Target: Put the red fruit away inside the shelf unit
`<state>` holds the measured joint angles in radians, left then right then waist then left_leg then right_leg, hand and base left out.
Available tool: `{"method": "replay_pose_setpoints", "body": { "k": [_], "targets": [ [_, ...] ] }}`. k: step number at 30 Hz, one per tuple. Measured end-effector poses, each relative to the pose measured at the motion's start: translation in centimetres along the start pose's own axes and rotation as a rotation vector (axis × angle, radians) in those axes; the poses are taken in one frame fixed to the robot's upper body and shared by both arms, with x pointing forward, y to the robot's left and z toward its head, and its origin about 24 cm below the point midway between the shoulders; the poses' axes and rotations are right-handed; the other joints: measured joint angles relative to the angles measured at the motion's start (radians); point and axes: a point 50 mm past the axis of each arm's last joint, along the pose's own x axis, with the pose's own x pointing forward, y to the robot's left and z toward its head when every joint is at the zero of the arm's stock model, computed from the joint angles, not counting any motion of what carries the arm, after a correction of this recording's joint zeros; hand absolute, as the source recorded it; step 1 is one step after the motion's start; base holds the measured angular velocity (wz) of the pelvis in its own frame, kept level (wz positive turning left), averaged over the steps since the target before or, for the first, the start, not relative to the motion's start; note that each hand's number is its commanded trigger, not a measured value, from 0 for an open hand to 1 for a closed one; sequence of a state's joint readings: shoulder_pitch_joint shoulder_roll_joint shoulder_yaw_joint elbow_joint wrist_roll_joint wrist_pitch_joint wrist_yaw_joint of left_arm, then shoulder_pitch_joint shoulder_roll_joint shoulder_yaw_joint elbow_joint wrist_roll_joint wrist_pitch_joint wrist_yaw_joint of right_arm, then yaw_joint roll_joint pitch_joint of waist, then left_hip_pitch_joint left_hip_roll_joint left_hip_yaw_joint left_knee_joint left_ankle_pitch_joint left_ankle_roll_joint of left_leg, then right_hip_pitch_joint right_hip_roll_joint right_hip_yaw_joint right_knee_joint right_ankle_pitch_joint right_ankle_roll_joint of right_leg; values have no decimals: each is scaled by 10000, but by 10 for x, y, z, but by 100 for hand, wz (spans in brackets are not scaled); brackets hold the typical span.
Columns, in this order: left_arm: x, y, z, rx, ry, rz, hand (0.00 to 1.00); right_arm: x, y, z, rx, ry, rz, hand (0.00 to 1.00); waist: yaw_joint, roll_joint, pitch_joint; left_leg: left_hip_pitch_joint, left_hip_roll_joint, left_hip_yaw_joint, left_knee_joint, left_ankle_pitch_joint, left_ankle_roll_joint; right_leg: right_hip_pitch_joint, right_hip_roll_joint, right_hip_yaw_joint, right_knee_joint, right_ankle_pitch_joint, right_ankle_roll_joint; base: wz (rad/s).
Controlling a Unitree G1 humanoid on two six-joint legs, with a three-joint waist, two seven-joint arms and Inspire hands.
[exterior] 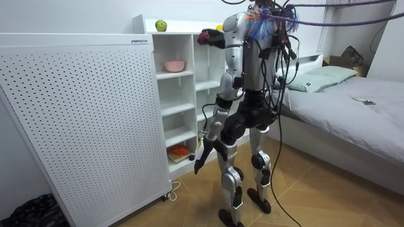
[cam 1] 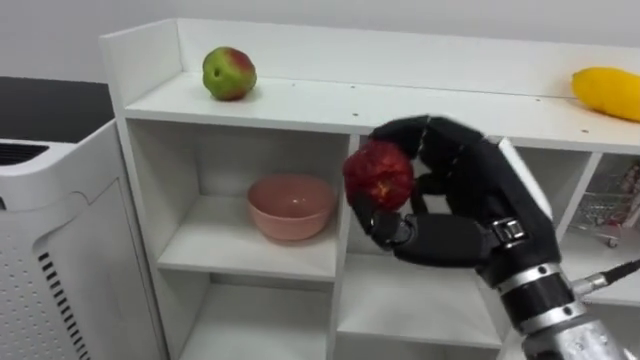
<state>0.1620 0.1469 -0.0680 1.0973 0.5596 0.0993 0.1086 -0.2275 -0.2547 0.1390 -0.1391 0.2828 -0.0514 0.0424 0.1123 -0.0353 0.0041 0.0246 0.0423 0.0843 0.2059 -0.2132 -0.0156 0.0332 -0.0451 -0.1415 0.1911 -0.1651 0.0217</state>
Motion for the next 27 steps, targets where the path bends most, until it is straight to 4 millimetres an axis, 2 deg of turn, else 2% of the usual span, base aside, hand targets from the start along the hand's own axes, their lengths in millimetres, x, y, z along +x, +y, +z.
{"method": "replay_pose_setpoints", "body": {
  "k": [1,3,4,6,8,9,12,15,17,19,21,27],
  "targets": [
    [0,-1,0,79,33,-26,0,-2,0,-10,208,382,-57,100,-5,6,4,-42,1,-8,9,9,0,-30,-1,-22,0,11,-13,0],
    [2,0,6,50,-12,-57,0,-11,-2,-46,1227,1945,-423,100,-24,-21,-60,-468,6,-48,181,29,3,-416,-26,-90,144,26,-30,6],
    [2,0,7,-93,-29,-55,0,-12,-2,-52,1447,2256,-484,100,11,-15,-58,-605,5,-47,214,39,15,-556,-33,-96,172,30,-36,0],
    [2,-2,8,-294,96,-103,0,-20,2,-82,2641,3384,-893,100,35,95,11,-958,5,-47,419,54,26,-909,-61,-206,332,54,-45,0],
    [4,1,14,-416,-10,-69,0,-32,4,-106,3554,4424,-1433,100,10,150,14,-1276,3,-68,580,57,32,-1185,-89,-266,407,54,-44,13],
    [4,1,17,-566,-8,-53,0,-38,4,-118,4093,4929,-1760,100,50,215,59,-1634,1,-97,743,68,49,-1498,-130,-365,544,53,-44,20],
    [6,3,25,-818,-73,-65,0,-52,2,-142,5502,5981,-2745,100,153,374,154,-2341,-1,-53,1090,89,83,-2245,-222,-484,1002,41,-38,9],
    [5,0,24,-1052,48,-179,0,-54,4,-149,7263,6025,-3650,100,261,493,236,-3034,-31,0,1346,109,122,-3160,-335,-481,1578,26,-47,-14],
    [5,-1,22,-1340,228,-237,0,-56,6,-155,8356,6167,-4217,100,307,508,249,-3300,-69,79,1418,139,170,-3552,-426,-467,1880,-43,-77,-8],
    [5,-3,22,-1617,315,-348,0,-58,9,-160,9588,6179,-4797,100,416,515,303,-3606,-116,174,1612,153,192,-3951,-492,-323,2201,-156,-114,-7],
    [4,-8,26,-1960,268,-524,0,-51,6,-162,10870,5953,-5420,100,432,627,406,-4375,-168,189,1987,132,222,-4737,-593,-257,2669,-293,-163,0],
    [2,-18,26,-2397,524,-819,0,-44,-5,-159,12677,5033,-6457,100,695,722,408,-6032,-99,83,2802,152,214,-6307,-590,-245,3265,-266,-276,2]
  ]
}}
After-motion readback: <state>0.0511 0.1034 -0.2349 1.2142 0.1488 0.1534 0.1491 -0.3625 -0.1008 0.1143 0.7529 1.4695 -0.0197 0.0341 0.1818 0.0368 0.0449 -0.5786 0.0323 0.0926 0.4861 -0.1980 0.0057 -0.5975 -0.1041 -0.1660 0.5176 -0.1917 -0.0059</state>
